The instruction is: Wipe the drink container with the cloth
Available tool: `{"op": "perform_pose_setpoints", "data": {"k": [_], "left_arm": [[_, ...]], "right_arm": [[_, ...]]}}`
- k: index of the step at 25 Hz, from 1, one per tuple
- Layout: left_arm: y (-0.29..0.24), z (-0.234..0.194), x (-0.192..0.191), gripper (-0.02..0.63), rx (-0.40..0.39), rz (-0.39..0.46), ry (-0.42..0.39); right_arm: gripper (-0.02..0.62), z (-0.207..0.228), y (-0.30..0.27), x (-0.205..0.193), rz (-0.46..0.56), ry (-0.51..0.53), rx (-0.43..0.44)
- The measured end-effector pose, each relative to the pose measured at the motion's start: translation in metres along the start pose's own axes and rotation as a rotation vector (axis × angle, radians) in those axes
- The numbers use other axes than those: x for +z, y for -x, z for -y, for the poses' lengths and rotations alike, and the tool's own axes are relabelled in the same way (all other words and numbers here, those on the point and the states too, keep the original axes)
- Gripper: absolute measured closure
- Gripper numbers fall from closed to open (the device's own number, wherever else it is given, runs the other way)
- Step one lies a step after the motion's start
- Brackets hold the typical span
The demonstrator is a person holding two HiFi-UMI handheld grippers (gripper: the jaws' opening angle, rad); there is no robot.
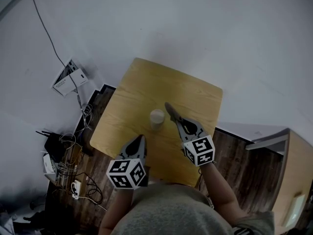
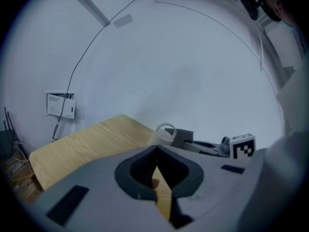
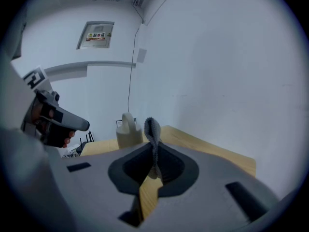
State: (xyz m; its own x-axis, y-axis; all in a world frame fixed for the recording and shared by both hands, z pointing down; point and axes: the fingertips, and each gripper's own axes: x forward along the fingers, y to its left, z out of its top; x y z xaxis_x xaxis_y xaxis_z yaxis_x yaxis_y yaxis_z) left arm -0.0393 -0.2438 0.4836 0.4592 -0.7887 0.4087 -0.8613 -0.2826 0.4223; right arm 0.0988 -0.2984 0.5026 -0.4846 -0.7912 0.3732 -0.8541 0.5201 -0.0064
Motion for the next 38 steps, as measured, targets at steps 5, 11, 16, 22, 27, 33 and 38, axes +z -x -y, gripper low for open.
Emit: {"op": "perform_pose_setpoints", "data": {"k": [5,11,16,22,27,33,38], "left_arm": [[0.005,0.006,-0.001,0.604,0.002,0.007,0.001],[0.008,0.01,-0.002,0.604,0.007,0.015,0.004],[0.012,0.012,-0.002,0.603,0.011,0.024,0.005],[0.014,0.012,-0.004,0.603,0.017,0.018,0.008],[0.015,0.01,-0.005,0.604,0.017,0.012,0.007],[0.014,0.01,-0.006,0.603,0.008,0.0,0.005],[0.01,0.009,-0.008,0.604,-0.001,-0.012,0.006]], "right_arm": [[0.582,-0.013,0.012,0.015,0.036,0.031,0.01],[0.581,-0.027,0.018,0.021,0.058,0.04,0.038],[0.581,-0.037,0.019,0.021,0.059,0.06,0.057],[0.583,-0.049,0.013,0.015,0.039,0.086,0.092],[0.581,-0.06,0.006,0.007,0.022,0.103,0.119],[0.582,-0.067,-0.005,-0.008,-0.028,0.134,0.139],[0.582,-0.069,-0.017,-0.027,-0.079,0.145,0.152]]}}
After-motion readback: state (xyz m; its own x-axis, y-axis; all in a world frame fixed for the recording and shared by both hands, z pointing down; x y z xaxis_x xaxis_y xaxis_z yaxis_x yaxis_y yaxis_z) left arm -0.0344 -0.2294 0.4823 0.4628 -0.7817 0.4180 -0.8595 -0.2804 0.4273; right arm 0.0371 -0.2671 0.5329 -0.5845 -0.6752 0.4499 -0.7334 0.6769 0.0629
